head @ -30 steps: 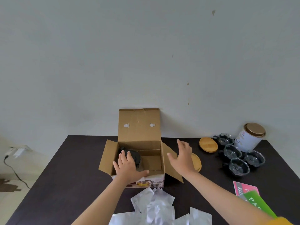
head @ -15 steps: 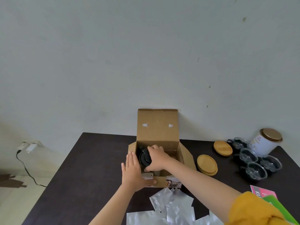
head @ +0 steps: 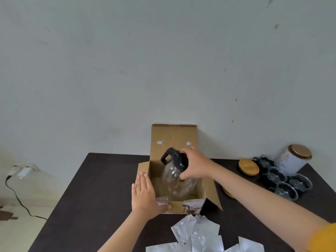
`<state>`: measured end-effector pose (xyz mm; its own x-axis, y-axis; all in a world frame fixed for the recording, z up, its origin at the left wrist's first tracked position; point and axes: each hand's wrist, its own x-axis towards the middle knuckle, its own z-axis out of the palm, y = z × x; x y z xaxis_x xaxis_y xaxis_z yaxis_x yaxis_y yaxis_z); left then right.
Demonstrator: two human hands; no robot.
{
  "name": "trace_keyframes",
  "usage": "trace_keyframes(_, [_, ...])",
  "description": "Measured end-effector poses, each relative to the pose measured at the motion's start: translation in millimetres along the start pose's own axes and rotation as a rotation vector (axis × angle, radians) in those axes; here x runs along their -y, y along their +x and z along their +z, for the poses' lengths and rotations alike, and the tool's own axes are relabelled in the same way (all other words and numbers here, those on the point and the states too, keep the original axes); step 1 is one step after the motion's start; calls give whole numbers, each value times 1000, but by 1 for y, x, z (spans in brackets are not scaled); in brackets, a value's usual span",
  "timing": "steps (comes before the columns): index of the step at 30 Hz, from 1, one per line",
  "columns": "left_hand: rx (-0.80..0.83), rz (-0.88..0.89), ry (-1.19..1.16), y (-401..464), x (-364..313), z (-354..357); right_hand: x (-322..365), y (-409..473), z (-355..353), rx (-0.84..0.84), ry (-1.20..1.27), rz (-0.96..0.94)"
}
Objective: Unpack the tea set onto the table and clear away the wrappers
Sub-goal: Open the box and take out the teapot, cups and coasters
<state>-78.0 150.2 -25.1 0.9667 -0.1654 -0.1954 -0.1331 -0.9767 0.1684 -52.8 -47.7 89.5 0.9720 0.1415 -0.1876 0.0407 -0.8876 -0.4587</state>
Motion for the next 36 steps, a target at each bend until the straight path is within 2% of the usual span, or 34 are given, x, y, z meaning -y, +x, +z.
trace_keyframes(3, [21,-22,53,5,19,-5,-20,-8,-35,-83,49,36])
trace_keyframes(7, [52,-70,130,9,42,-14,-51,-10,-59,-134,-8,169])
trace_keyframes(11, [84,-123,149,16,63,-21,-80,1,-54,-149,-82,286])
trace_keyframes(16, [151,-160,115,27,80,-28,-111,24,-28,-151,-40,375])
trace_keyframes(26, [175,-135,70,34,83,-25,-146,65,-1,-25,-85,377])
trace_keyframes(33, [175,-140,19,33,84,-22,-166,71,3,-13,-3,353])
trace_keyframes(36, [169,-139,18,33,85,-23,-161,67,13,-61,-79,374])
